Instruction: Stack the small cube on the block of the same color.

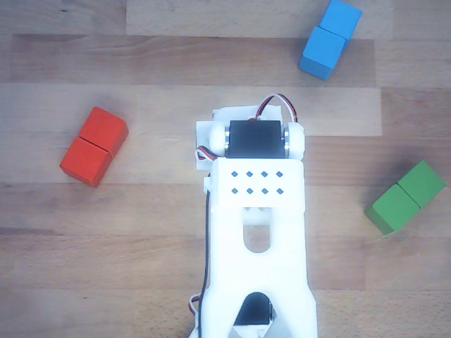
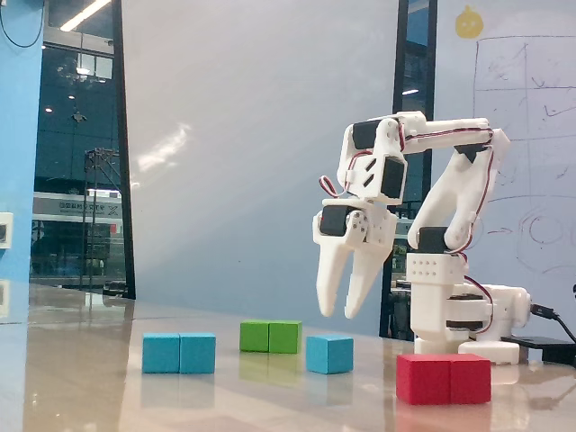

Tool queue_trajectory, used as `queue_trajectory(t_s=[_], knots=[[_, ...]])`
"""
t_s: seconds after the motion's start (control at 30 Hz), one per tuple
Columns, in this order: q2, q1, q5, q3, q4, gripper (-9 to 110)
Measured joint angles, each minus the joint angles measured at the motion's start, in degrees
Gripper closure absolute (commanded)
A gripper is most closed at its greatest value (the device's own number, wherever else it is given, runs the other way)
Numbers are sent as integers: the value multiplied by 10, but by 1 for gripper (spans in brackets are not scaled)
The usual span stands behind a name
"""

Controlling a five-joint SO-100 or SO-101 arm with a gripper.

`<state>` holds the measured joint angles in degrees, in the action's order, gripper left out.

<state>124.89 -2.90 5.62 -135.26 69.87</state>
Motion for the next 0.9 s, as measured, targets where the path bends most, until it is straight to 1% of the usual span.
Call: queue_trajectory(t_s=[0.07,0.13,0.63,0.9], knots=[[0,0,0,-4,0,73],[0,0,0,-10,0,73],[-9,3,0,-36,-11,78],[-97,3,0,-36,-65,78]])
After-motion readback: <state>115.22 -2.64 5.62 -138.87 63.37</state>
